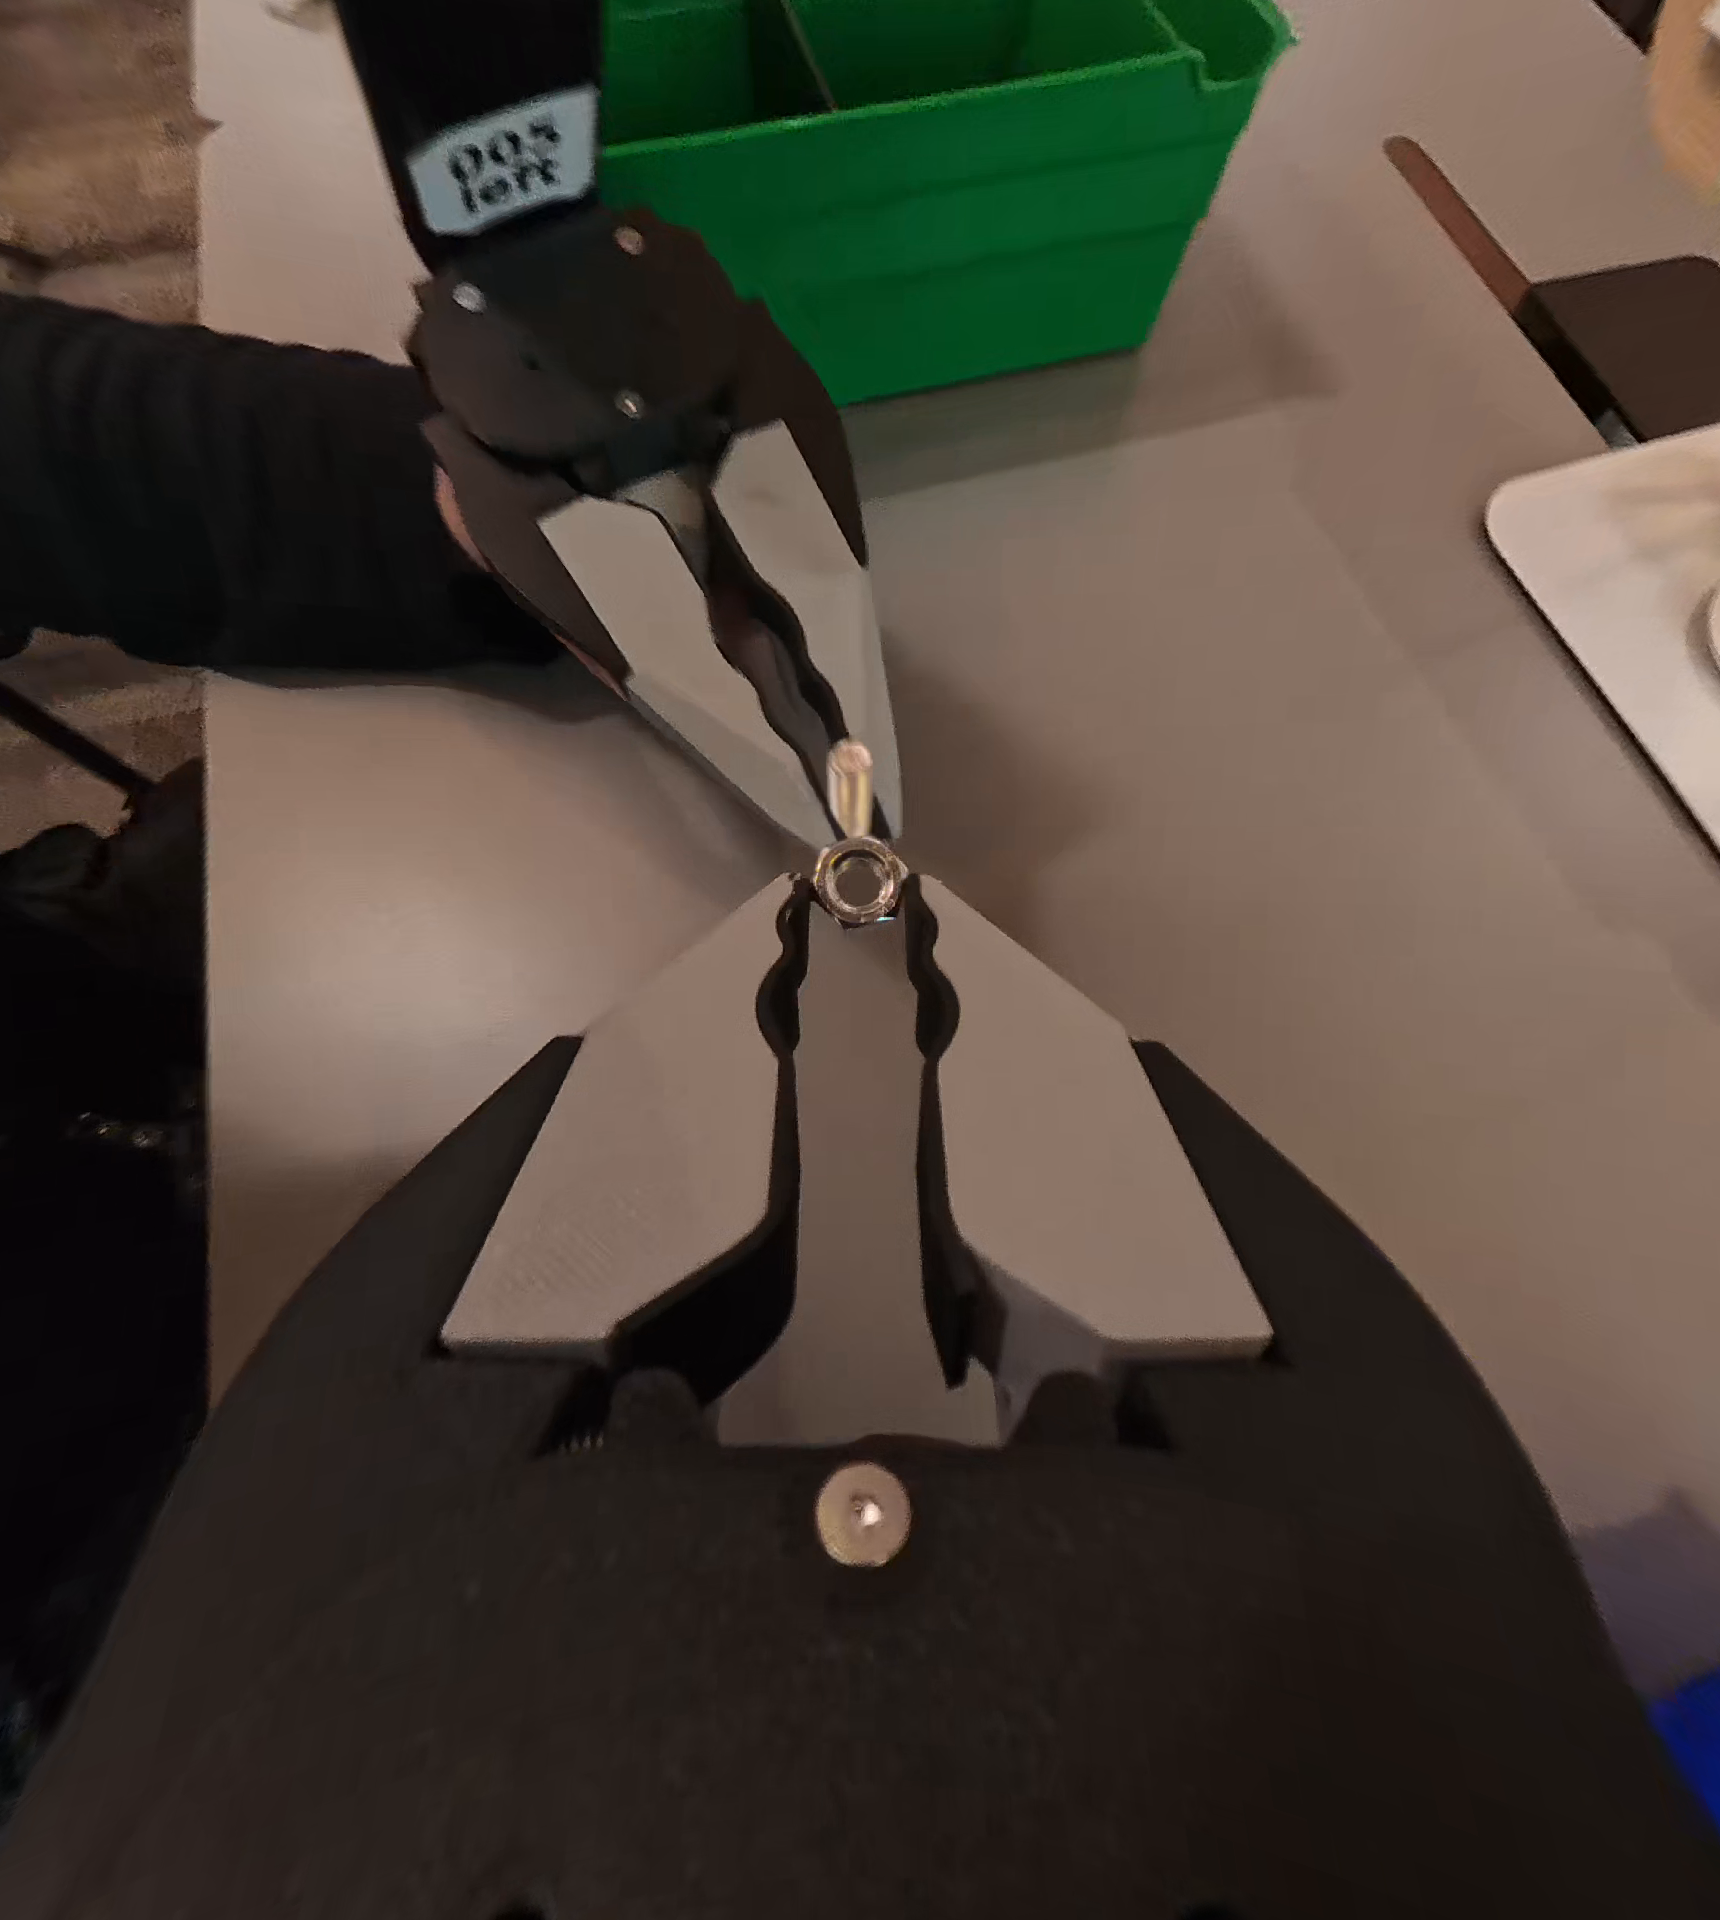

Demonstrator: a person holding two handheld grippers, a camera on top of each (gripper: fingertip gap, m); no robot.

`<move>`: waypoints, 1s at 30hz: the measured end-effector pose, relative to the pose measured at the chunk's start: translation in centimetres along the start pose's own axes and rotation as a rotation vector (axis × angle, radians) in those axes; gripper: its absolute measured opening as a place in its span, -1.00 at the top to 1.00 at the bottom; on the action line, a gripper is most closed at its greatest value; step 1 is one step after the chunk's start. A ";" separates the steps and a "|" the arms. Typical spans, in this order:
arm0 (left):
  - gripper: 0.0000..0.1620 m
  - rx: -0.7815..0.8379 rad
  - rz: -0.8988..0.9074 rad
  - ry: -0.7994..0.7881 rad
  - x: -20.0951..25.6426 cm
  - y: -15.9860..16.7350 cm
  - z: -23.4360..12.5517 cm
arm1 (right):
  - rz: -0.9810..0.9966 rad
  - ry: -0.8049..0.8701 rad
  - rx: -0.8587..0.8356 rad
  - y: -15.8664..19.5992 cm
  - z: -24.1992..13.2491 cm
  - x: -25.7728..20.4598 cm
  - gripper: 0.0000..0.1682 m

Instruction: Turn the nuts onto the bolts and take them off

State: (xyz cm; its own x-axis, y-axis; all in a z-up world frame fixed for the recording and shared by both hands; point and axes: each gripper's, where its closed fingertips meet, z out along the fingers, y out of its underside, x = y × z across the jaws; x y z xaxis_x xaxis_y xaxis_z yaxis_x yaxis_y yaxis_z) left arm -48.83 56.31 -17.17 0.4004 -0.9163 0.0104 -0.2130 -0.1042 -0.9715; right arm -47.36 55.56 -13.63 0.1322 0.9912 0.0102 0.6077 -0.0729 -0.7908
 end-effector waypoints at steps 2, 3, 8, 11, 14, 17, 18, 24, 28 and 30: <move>0.92 -0.002 0.016 -0.004 0.2 0.0 0.1 | -0.025 -0.021 -0.052 -1.1 0.1 -0.5 0.82; 0.92 -0.007 0.024 -0.006 0.3 0.0 0.2 | -0.040 -0.020 -0.089 -1.3 0.4 -0.6 0.82; 0.92 -0.017 0.032 -0.024 0.1 0.2 0.3 | -0.084 0.015 -0.235 -1.3 2.0 -0.4 0.81; 0.92 -0.018 0.013 -0.037 -0.2 0.2 0.2 | -0.083 0.022 -0.249 -1.4 2.5 -0.3 0.81; 0.91 -0.030 0.022 -0.044 -0.2 0.4 0.3 | -0.080 0.029 -0.255 -1.3 2.8 -0.1 0.82; 0.92 -0.031 0.020 -0.046 -0.3 0.4 0.3 | -0.065 0.030 -0.273 -0.9 3.2 0.2 0.82; 0.92 -0.033 0.016 -0.052 -0.4 0.4 0.3 | -0.061 0.026 -0.269 -0.9 3.4 0.2 0.82; 0.92 -0.027 -0.006 -0.055 -0.6 0.3 0.2 | -0.034 0.014 -0.228 -1.0 3.6 0.4 0.82; 0.92 -0.032 -0.008 -0.066 -0.8 0.4 0.2 | -0.009 0.017 -0.213 -1.0 3.7 0.5 0.82; 0.92 -0.032 -0.016 -0.067 -0.8 0.4 0.2 | -0.013 0.031 -0.205 -1.0 3.8 0.6 0.82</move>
State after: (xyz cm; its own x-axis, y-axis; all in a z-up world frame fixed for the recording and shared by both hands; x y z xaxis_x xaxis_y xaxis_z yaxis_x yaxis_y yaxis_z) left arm -49.07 57.10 -17.64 0.4625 -0.8866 0.0090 -0.2341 -0.1320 -0.9632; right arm -50.85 56.60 -15.14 0.1456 0.9885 0.0405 0.7559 -0.0847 -0.6492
